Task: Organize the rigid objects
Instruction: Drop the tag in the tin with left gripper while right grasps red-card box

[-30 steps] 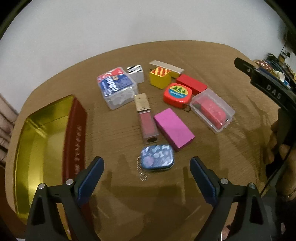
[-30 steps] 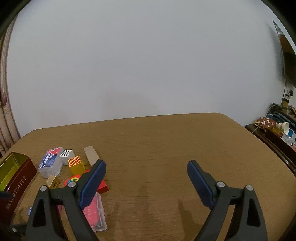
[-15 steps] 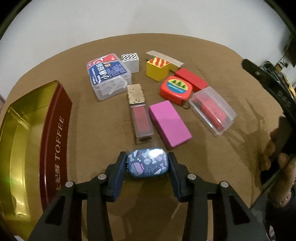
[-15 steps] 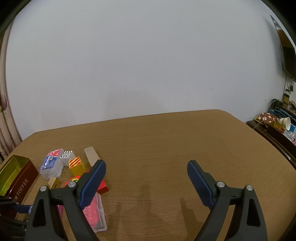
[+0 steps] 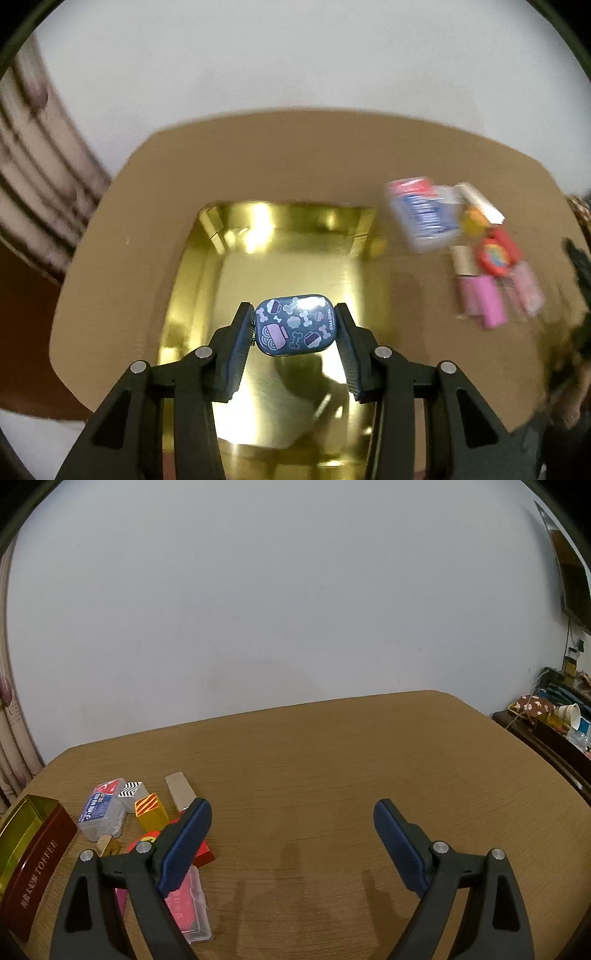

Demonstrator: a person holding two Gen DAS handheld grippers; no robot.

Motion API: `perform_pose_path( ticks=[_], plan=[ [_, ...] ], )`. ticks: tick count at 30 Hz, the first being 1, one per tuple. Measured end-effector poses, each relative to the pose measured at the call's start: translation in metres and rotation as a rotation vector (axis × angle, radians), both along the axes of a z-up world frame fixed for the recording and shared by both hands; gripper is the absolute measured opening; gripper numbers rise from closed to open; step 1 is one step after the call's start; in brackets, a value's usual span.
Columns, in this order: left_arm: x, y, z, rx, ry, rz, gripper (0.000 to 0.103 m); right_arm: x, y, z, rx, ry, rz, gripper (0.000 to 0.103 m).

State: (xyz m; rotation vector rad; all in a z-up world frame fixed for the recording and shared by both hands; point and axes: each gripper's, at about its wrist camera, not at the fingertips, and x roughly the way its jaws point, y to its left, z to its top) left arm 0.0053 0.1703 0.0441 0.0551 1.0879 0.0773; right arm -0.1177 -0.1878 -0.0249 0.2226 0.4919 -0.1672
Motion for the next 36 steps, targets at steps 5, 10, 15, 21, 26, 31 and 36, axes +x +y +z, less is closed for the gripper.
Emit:
perform_pose_path(
  ticks=[5,10,15,21,26,31,36],
  plan=[
    [0.031,0.037,-0.033,0.017,0.048,0.048,0.04,0.004,0.0,-0.002,0.004,0.021,0.006,0.092],
    [0.061,0.048,-0.055,0.011,0.077,0.048,0.04,0.005,0.0,-0.002,-0.005,0.035,0.005,0.092],
    [0.077,0.053,-0.066,0.053,0.07,0.074,0.04,0.006,0.002,-0.001,-0.02,0.04,0.01,0.092],
    [0.052,0.051,-0.046,0.107,0.009,0.031,0.056,0.011,-0.004,-0.003,0.017,0.063,0.042,0.092],
    [-0.01,0.044,0.003,0.09,-0.136,0.025,0.075,0.012,-0.007,-0.007,0.106,0.166,0.172,0.092],
    [-0.096,0.029,0.037,-0.062,-0.214,0.076,0.09,-0.006,0.01,-0.001,0.126,0.255,0.324,0.092],
    [-0.176,0.014,0.027,-0.128,-0.203,0.122,0.09,-0.004,0.062,0.003,-0.055,0.338,0.484,0.092]
  ],
)
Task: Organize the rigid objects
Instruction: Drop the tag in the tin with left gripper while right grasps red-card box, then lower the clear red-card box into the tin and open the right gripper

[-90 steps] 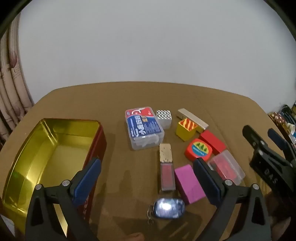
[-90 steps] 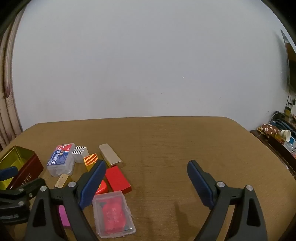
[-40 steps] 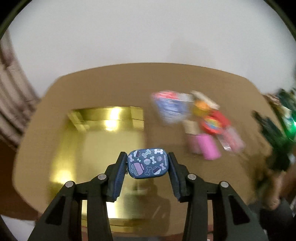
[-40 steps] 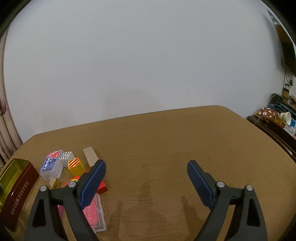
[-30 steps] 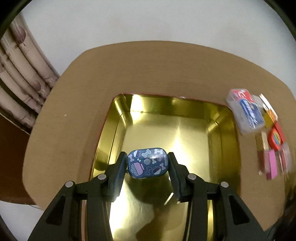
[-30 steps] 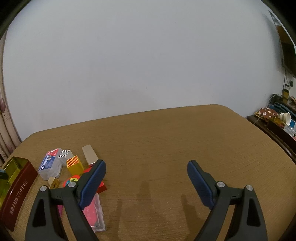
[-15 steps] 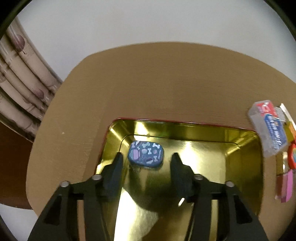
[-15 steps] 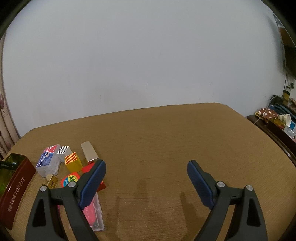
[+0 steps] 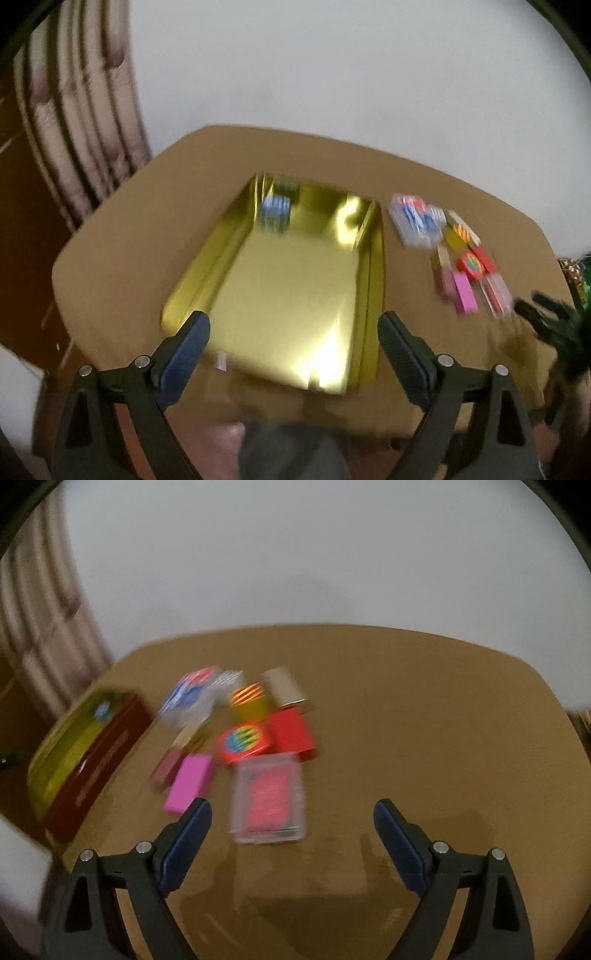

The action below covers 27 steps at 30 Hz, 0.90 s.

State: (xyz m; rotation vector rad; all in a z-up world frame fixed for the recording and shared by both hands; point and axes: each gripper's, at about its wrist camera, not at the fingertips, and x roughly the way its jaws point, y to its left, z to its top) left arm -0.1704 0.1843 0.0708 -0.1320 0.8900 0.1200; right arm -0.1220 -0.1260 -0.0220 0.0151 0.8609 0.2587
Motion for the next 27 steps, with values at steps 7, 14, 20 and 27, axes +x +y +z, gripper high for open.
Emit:
perform_pose_path(
  ticks=[7,14,20,27],
  plan=[
    [-0.051,0.016,-0.029,-0.073,0.075,0.088,0.09,0.026,0.016,-0.019,-0.101,0.091,0.023,0.092],
    [-0.053,0.007,-0.055,-0.029,0.155,0.075,0.09,0.05,0.018,-0.037,-0.125,0.192,0.027,0.054],
    [-0.058,-0.01,-0.042,0.08,0.088,0.068,0.09,0.043,0.014,-0.023,-0.065,0.195,0.033,0.053],
    [-0.066,-0.012,-0.027,0.109,0.015,0.109,0.091,0.028,0.072,0.069,0.142,0.134,0.21,0.053]
  ],
)
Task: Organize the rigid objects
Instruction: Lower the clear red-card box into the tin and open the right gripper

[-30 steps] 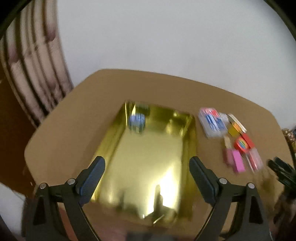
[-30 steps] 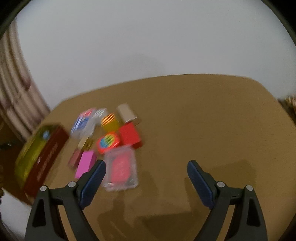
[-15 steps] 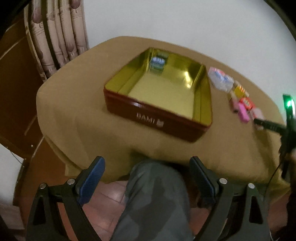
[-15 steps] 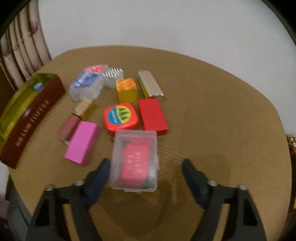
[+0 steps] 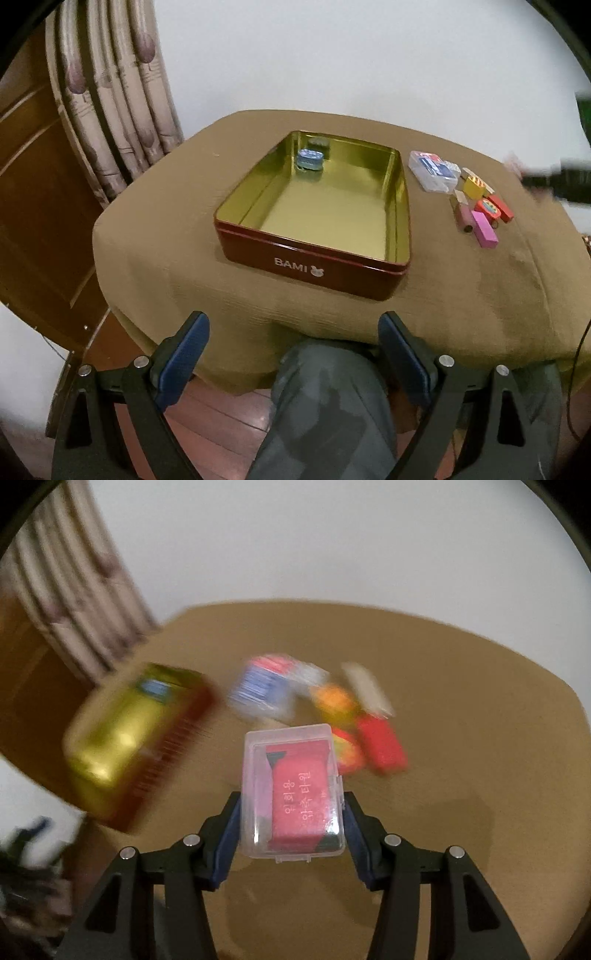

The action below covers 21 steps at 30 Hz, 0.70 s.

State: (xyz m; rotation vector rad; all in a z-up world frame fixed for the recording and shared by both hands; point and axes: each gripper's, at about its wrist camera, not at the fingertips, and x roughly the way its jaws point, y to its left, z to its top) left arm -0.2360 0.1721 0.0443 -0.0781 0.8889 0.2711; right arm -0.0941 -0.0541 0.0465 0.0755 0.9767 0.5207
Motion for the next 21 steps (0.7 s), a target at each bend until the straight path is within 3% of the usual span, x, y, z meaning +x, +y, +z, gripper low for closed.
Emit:
perform_pose_path(
  ticks=[3,6,9,13,21],
  plan=[
    [0.002,0.009,-0.003,-0.002,0.023,0.018,0.091,0.014,0.056,0.023,0.08,0.032,0.094,0.053],
    [0.004,0.019,-0.008,-0.049,0.041,0.05,0.091,0.031,0.117,0.026,0.104,0.098,0.143,0.053],
    [0.003,0.036,-0.008,-0.094,0.038,0.07,0.091,0.059,0.166,0.012,0.064,0.153,0.134,0.053],
    [0.001,0.045,-0.007,-0.077,0.02,0.089,0.091,0.084,0.215,-0.021,-0.043,0.213,0.079,0.053],
    [0.005,0.052,-0.013,-0.146,0.045,0.078,0.091,0.111,0.247,-0.073,-0.142,0.262,-0.02,0.053]
  ],
)
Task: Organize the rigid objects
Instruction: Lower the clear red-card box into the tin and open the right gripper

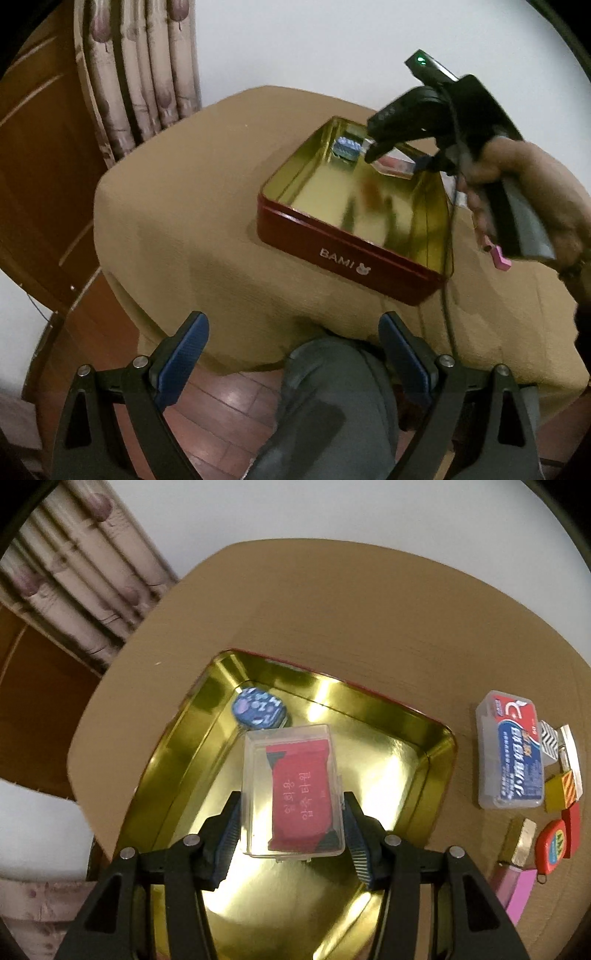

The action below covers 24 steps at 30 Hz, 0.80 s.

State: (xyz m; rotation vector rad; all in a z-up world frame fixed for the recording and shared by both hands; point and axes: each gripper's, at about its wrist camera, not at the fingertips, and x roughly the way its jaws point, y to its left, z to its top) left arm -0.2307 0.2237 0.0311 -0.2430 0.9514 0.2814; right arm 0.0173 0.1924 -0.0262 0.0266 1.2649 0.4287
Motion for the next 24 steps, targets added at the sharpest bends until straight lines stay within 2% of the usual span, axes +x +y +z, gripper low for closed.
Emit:
perform_pose_path(
  ticks=[4,7,9,12,14,18,19,21,24],
  plan=[
    [0.0,0.0,-0.002,-0.011,0.009,-0.011,0.091,0.011,0.007,-0.01,0.006,0.011,-0.039,0.054],
    [0.001,-0.001,-0.003,-0.004,0.01,-0.011,0.091,0.019,0.016,-0.016,-0.029,-0.018,-0.057,0.054],
    [0.001,-0.007,-0.005,0.002,0.015,-0.007,0.091,0.028,0.033,-0.02,-0.025,-0.013,-0.046,0.055],
    [0.003,-0.009,-0.007,0.01,0.028,-0.006,0.091,0.019,0.042,-0.012,-0.102,-0.09,-0.031,0.055],
    [0.005,-0.013,-0.007,0.015,0.028,0.001,0.091,0.013,0.036,-0.003,-0.057,-0.133,-0.029,0.055],
    [0.004,-0.022,-0.007,0.055,0.015,0.0,0.091,-0.009,-0.007,0.029,0.155,-0.21,-0.052,0.055],
    [0.003,-0.025,-0.006,0.066,0.011,-0.005,0.091,-0.018,-0.026,0.037,0.224,-0.239,-0.063,0.055],
    [0.002,-0.033,-0.005,0.091,0.003,-0.016,0.091,-0.037,-0.065,0.046,0.298,-0.295,-0.097,0.056],
    [0.001,-0.044,-0.003,0.125,-0.01,-0.048,0.091,-0.064,-0.122,0.044,0.277,-0.364,-0.156,0.056]
  ],
)
